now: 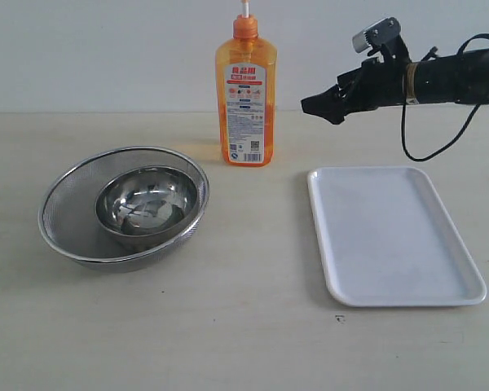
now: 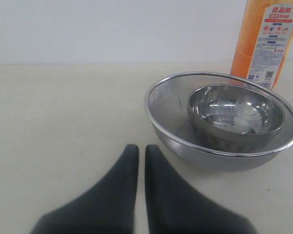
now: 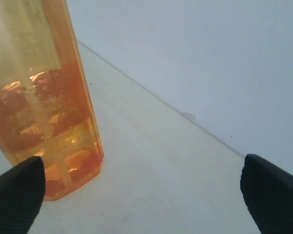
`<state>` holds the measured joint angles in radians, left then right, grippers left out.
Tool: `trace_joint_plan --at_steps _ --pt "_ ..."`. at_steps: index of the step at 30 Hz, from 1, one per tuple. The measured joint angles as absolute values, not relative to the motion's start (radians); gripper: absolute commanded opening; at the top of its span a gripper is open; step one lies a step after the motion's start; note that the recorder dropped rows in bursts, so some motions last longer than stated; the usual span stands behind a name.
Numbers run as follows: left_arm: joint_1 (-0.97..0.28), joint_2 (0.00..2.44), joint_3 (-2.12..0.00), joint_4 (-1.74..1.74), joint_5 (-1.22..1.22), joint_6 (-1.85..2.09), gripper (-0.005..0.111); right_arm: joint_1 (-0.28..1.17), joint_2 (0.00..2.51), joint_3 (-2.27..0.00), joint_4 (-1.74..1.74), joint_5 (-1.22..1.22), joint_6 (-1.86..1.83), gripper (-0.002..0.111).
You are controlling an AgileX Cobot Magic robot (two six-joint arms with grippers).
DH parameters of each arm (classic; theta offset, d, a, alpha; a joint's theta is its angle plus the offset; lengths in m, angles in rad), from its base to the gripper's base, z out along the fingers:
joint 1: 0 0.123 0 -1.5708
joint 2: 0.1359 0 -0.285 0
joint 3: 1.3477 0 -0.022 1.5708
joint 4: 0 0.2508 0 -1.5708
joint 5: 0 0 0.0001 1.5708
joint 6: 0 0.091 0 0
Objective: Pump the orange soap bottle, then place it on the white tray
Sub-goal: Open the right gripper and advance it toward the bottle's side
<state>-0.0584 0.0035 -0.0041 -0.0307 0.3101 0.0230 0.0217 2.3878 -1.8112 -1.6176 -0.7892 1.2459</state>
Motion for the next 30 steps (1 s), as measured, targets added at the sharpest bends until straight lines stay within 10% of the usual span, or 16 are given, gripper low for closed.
trace_joint_plan --at_steps 30 --pt "-0.058 0.004 -0.004 -0.031 0.31 0.023 0.005 0.022 2.388 -1.813 -1.548 -1.058 1.057 0.105"
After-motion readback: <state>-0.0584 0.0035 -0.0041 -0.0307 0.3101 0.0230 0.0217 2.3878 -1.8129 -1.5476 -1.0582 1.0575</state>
